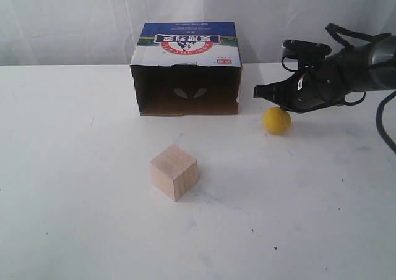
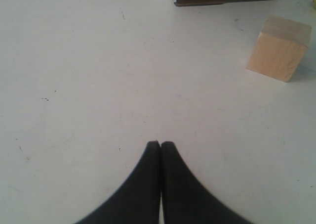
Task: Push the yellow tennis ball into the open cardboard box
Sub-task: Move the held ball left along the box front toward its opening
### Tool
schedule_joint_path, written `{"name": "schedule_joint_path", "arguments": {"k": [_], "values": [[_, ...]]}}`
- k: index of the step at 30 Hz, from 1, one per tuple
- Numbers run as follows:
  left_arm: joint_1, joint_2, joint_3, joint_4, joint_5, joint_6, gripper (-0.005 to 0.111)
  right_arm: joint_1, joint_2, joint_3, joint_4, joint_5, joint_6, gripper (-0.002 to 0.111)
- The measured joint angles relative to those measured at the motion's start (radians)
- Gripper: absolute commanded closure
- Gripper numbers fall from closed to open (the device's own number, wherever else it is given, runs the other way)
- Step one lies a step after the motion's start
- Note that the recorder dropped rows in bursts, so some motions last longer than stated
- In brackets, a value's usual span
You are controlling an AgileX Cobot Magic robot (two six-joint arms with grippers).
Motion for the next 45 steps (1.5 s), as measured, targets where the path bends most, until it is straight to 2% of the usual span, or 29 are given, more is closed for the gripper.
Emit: {"name": "schedule_joint_path", "arguments": {"k": [5,12,17,23,30,34,39,45], "values": [[0.000,0.000,0.000,0.000,0.000,0.000,0.107,0.012,-0.007,-0.006,0.000,0.056,-0.002,0.108],[0.000,0.000,0.000,0.000,0.000,0.000,0.107,0.126,-0.030,-0.006,0.025,0.100,-0.027,0.108],[0.000,0.000,0.000,0.000,0.000,0.000,0.107,0.174,-0.071,-0.006,0.029,0.061,-0.029,0.108],[0.000,0.000,0.000,0.000,0.000,0.000,0.107,0.180,-0.166,-0.006,0.029,0.117,-0.076,0.108],[0.000,0.000,0.000,0.000,0.000,0.000,0.107,0.180,-0.154,0.029,0.085,0.188,-0.242,0.108],[0.000,0.000,0.000,0.000,0.000,0.000,0.107,0.180,-0.140,0.031,0.105,0.191,-0.268,0.108],[0.000,0.000,0.000,0.000,0.000,0.000,0.107,0.180,-0.114,0.031,0.191,0.191,-0.332,0.108],[0.000,0.000,0.000,0.000,0.000,0.000,0.107,0.204,-0.099,0.031,0.446,0.213,-0.557,0.108]]}}
